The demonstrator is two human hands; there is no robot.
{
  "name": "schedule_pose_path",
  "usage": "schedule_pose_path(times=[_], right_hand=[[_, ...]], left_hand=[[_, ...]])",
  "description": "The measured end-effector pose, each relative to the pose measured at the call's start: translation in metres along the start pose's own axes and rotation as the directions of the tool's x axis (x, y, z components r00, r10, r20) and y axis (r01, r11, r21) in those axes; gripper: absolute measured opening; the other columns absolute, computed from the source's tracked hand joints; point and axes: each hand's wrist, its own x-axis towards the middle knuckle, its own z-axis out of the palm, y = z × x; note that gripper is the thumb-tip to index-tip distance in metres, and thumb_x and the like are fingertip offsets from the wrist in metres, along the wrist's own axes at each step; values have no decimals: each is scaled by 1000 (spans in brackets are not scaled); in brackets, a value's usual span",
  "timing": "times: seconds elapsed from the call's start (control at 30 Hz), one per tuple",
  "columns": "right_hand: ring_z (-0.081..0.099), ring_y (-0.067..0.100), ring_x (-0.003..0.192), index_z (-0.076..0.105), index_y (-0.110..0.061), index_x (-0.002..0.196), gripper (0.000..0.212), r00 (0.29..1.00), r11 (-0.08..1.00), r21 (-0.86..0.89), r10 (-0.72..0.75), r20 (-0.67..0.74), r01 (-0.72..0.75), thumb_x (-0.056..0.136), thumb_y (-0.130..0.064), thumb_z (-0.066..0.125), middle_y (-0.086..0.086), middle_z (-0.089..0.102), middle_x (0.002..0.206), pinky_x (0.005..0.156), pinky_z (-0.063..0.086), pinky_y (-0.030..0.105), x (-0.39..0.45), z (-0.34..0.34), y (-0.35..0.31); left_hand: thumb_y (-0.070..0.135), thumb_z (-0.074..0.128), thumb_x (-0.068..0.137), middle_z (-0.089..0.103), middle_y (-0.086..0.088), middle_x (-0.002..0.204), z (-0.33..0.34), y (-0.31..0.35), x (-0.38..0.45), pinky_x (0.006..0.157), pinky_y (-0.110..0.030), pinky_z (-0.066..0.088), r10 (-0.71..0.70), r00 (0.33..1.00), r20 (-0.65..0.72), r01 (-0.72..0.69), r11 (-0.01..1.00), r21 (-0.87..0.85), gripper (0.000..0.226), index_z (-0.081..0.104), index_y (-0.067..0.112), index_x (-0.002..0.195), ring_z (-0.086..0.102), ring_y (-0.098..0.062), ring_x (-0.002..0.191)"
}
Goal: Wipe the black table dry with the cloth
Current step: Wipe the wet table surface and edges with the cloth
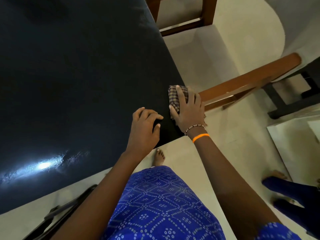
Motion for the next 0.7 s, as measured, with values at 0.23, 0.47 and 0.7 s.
schedule_pose_path(times=[0.23, 0.47, 0.7], right_hand=[[32, 36, 130, 21, -28, 147, 62, 998, 999, 27, 49, -37, -48, 92, -50, 39, 13, 28, 148, 94, 40, 52, -35, 2, 9], [41, 31, 117, 34, -20, 142, 61, 961, 913, 357, 254, -113, -199, 85, -41, 46, 14, 37, 140, 90, 47, 41, -87, 21, 25], [38, 14, 111, 35, -5, 137, 58, 892, 536, 808, 450, -28, -245, 84, -26, 45, 18, 37, 129, 96, 34, 15, -140, 34, 18]], left_hand=[[14, 54, 88, 53, -1, 126, 6, 4, -19, 107, -29, 23, 17, 999, 49, -18, 1000, 13, 30, 58, 20, 117, 24, -21, 133], [15, 54, 88, 51, -1, 128, 2, -8, -44, 106, -29, 24, -2, 997, 71, 2, 1000, -8, 30, 57, 20, 118, 23, -20, 134], [15, 54, 89, 51, 0, 129, -6, -27, -70, 104, -24, 21, 24, 997, 71, -23, 1000, -21, 30, 58, 21, 117, 23, -19, 133]])
